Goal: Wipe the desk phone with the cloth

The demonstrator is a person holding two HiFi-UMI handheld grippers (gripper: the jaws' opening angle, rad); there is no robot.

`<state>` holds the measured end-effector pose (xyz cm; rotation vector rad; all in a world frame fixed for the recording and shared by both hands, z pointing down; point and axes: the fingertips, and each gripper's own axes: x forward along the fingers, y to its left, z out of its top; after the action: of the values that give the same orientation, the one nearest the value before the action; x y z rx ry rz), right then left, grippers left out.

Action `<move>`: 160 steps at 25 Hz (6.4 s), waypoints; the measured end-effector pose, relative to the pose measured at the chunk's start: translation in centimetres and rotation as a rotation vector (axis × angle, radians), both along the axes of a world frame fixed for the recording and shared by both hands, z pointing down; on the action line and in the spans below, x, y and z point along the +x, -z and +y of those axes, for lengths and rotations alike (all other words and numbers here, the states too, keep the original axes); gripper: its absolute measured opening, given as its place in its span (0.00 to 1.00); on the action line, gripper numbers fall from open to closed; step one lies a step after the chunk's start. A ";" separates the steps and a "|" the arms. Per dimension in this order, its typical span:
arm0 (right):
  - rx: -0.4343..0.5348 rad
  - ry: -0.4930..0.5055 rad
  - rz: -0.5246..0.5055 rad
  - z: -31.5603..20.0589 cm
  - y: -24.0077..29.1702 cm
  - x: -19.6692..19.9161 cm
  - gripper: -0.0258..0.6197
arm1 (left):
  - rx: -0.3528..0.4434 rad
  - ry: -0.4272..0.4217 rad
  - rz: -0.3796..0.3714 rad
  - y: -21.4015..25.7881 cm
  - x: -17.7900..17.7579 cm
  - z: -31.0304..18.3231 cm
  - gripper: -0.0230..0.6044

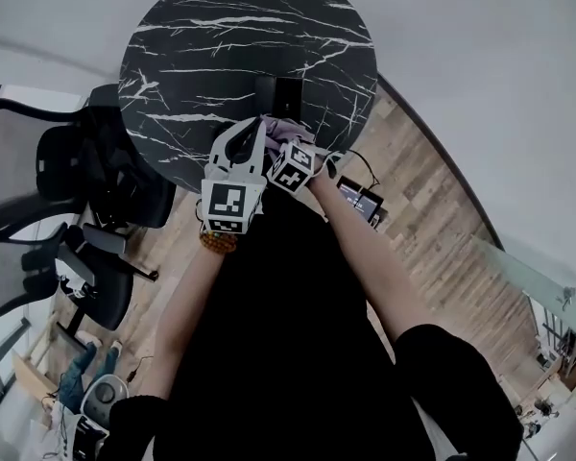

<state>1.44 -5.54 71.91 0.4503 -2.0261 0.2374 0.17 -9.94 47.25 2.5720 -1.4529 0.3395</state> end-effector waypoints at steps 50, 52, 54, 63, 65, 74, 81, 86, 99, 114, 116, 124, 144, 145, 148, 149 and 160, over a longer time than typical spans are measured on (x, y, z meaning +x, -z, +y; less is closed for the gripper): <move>0.486 0.004 -0.113 -18.0 16.4 5.1 0.13 | -0.002 0.055 0.035 0.4 -2.5 0.0 0.06; 0.513 -0.008 -0.055 -18.6 15.4 5.6 0.13 | -0.006 0.057 0.035 0.3 -2.6 0.0 0.06; 0.482 0.008 -0.011 -18.1 13.2 5.7 0.13 | -0.011 0.061 0.037 0.0 -2.7 -0.1 0.06; 0.414 0.028 0.048 -15.8 8.3 6.0 0.13 | -0.024 0.058 0.052 -0.6 -1.7 -0.2 0.06; 0.403 0.034 0.059 -15.6 8.3 5.9 0.13 | -0.024 0.051 0.057 -0.6 -1.4 -0.1 0.06; 0.365 0.125 0.071 -13.8 7.1 5.5 0.13 | -0.016 0.033 0.053 -0.3 -0.6 -0.3 0.06; 0.310 0.099 0.070 -13.5 6.5 5.3 0.13 | -0.018 0.030 0.047 -0.6 -0.5 -0.4 0.06; 0.279 0.069 0.071 -13.1 6.3 5.2 0.13 | -0.018 0.034 0.046 -0.6 -0.8 -0.5 0.06; 0.227 0.066 0.076 -12.1 5.7 5.0 0.13 | -0.016 0.025 0.049 -0.7 -0.5 -0.4 0.06; 0.184 0.057 0.072 -10.8 5.1 4.8 0.13 | -0.018 0.030 0.050 -0.8 -0.8 0.0 0.06; 0.180 0.061 0.076 -10.6 5.0 4.8 0.13 | -0.018 0.030 0.051 -0.7 -0.8 0.1 0.06; 0.158 0.071 0.083 -9.8 4.7 4.7 0.13 | -0.019 0.036 0.058 -0.9 -1.0 0.7 0.06; 0.083 0.124 0.098 -5.4 2.8 4.3 0.13 | -0.021 0.034 0.060 -1.1 -0.5 2.0 0.06; 0.081 0.131 0.097 -5.2 2.7 4.3 0.13 | -0.021 0.035 0.060 -1.1 -0.5 2.1 0.06; 0.077 0.144 0.090 -4.8 2.6 4.4 0.13 | -0.022 0.044 0.060 -1.2 -0.8 2.4 0.06; 0.075 0.145 0.087 -4.8 2.5 4.3 0.13 | -0.024 0.049 0.062 -1.3 -1.0 2.4 0.06; 0.032 0.159 0.067 -3.0 1.7 3.7 0.13 | -0.040 0.052 0.069 -2.0 -0.4 2.3 0.06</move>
<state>5.17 -8.55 70.19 0.3107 -1.9907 0.0911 -0.21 -7.65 49.26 2.4842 -1.4704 0.2671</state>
